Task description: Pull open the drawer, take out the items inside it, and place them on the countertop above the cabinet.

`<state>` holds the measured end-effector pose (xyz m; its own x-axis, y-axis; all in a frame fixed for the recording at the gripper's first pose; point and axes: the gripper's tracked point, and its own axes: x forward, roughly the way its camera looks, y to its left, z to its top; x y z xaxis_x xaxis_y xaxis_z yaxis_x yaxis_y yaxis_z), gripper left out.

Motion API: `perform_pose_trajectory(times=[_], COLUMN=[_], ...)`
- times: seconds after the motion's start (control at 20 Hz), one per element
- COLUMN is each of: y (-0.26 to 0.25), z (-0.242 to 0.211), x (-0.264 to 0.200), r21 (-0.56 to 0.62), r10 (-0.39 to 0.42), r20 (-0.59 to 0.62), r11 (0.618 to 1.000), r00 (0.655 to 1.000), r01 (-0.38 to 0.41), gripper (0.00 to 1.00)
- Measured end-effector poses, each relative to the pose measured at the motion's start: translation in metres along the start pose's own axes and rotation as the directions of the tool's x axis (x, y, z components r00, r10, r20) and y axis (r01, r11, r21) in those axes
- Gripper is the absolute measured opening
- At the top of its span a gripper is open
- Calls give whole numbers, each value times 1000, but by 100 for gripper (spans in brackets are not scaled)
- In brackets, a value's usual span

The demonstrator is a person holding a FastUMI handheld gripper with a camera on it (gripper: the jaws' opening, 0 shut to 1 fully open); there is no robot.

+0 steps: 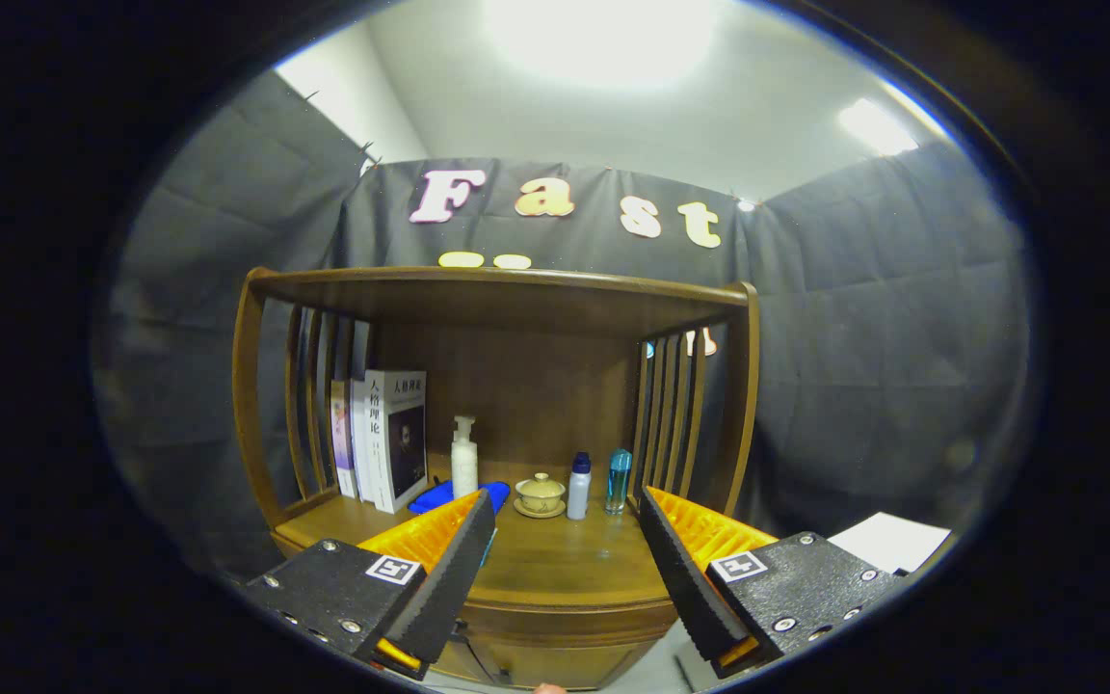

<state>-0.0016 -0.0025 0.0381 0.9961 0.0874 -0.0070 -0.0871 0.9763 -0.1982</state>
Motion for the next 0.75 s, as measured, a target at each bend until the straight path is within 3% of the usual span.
perform_pose_trajectory(times=[0.25,0.45,0.75], y=[54,70,133], z=[11,15,10], x=[-31,-40,-58], r21=[104,13,49], r10=[114,93,206], r20=[25,37,23], r11=[988,996,977], r00=[993,995,978], r01=[-116,-93,-207], gripper=[94,94,95])
